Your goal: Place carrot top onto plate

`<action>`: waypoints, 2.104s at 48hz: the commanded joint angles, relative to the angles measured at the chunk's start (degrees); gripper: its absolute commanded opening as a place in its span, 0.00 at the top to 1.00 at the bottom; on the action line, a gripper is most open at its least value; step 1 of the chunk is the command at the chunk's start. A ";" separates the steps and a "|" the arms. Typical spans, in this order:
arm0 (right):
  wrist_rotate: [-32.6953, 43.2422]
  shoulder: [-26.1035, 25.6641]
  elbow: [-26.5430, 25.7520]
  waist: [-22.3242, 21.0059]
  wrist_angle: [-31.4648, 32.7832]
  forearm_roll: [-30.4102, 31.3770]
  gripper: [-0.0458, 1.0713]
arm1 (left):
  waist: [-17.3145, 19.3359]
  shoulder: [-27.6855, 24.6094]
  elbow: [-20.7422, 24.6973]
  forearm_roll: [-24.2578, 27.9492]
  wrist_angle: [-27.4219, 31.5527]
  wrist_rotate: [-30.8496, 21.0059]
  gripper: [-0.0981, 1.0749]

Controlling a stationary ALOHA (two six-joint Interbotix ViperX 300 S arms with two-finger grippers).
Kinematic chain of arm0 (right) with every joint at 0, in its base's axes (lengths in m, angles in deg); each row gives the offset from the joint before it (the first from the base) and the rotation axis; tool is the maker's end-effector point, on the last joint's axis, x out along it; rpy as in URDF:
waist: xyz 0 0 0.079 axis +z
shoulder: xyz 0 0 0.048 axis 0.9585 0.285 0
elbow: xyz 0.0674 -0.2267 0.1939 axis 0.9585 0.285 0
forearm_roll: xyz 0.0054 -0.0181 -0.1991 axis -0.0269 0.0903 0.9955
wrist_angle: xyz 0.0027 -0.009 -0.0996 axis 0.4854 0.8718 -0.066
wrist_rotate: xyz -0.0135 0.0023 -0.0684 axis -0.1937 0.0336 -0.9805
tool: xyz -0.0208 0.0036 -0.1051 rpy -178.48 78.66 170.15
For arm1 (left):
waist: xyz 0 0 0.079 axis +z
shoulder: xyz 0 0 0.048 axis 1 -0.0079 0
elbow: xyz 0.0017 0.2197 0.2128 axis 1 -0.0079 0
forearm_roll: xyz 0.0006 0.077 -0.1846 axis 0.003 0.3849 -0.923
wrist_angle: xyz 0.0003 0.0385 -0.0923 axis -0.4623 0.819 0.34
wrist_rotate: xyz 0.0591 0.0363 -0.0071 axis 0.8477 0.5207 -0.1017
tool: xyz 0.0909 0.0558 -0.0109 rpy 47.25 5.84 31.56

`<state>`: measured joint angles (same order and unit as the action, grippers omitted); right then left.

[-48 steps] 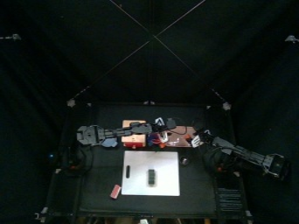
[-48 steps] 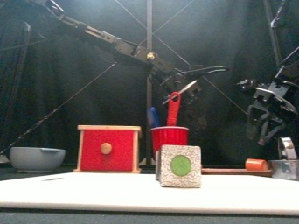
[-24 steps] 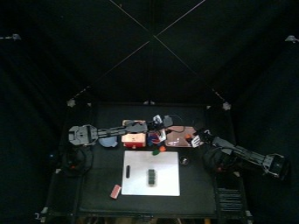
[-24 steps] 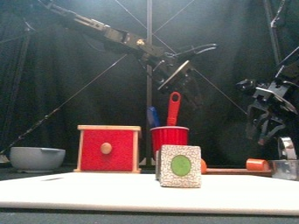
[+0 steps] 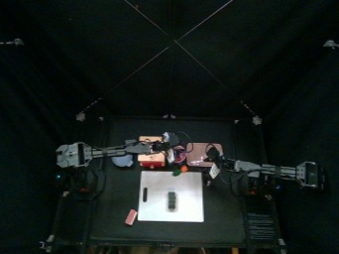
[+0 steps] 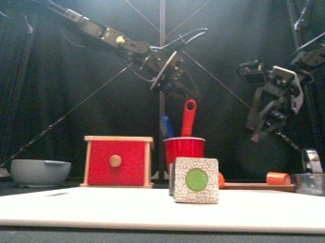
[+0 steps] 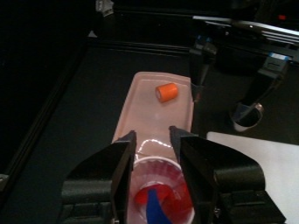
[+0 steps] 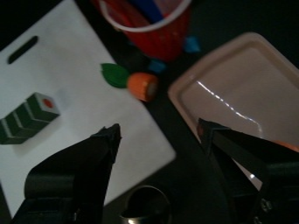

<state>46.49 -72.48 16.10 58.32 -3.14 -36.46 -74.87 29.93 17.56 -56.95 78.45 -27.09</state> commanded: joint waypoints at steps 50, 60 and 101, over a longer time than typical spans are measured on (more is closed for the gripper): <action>-0.18 31.38 -15.91 2.46 -3.87 8.61 0.07 | -0.44 17.84 -24.52 -2.55 -13.62 -0.09 0.27; -0.18 33.40 -16.70 2.37 -3.87 9.23 0.07 | -0.44 19.34 -26.19 -2.90 -14.33 -0.18 0.27; 0.00 34.37 -16.88 2.37 -4.04 8.00 0.26 | -0.35 19.51 -27.25 -4.31 -14.50 -0.26 0.27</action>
<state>46.23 -36.88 -0.43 60.96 -7.18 -27.58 -75.40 48.57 -10.21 -61.08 64.65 -27.36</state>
